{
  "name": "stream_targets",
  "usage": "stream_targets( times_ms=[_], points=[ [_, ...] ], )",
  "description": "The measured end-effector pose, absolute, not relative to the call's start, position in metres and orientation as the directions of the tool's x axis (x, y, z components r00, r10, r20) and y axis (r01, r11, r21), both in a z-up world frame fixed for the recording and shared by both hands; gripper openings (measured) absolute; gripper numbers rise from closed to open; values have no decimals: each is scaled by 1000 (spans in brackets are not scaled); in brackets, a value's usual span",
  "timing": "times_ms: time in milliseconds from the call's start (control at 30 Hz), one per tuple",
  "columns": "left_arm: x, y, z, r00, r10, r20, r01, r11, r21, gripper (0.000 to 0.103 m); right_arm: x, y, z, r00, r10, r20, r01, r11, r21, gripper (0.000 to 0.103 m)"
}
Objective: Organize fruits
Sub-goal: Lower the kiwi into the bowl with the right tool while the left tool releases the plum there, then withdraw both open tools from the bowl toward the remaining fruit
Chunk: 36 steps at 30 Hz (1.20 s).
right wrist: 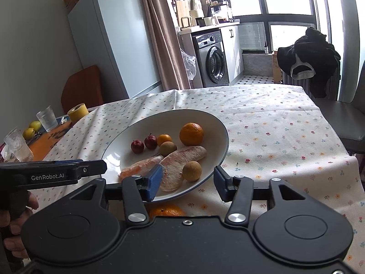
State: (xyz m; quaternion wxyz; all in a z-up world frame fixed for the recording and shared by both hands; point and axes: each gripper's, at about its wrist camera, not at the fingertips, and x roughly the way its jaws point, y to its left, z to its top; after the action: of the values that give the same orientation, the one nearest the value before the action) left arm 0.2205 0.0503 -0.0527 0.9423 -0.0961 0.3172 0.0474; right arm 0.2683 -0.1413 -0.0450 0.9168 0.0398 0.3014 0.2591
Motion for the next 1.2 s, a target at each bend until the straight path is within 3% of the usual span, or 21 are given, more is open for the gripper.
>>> stream_targets(
  times_ms=[100, 233, 400, 733, 900, 1200],
  points=[
    [215, 51, -50, 797, 33, -603, -156, 976, -153, 61, 263, -145, -43, 690, 495, -527, -446, 865, 229, 54],
    [204, 50, -46, 806, 32, -592, -160, 973, -166, 77, 256, -148, -40, 692, 501, -520, -448, 863, 234, 57],
    [191, 46, -41, 817, 39, -575, -155, 976, -154, 85, 245, -150, -37, 700, 500, -509, -452, 863, 226, 63],
    [171, 43, -35, 824, 45, -564, -155, 976, -150, 88, 227, -155, -30, 711, 507, -488, -464, 859, 218, 81],
    [161, 41, -32, 827, 26, -562, -141, 977, -161, 89, 217, -157, -28, 716, 514, -472, -468, 856, 221, 99],
    [148, 36, -31, 827, 27, -562, -132, 980, -147, 90, 201, -165, -29, 711, 514, -480, -467, 855, 225, 103]
  ],
)
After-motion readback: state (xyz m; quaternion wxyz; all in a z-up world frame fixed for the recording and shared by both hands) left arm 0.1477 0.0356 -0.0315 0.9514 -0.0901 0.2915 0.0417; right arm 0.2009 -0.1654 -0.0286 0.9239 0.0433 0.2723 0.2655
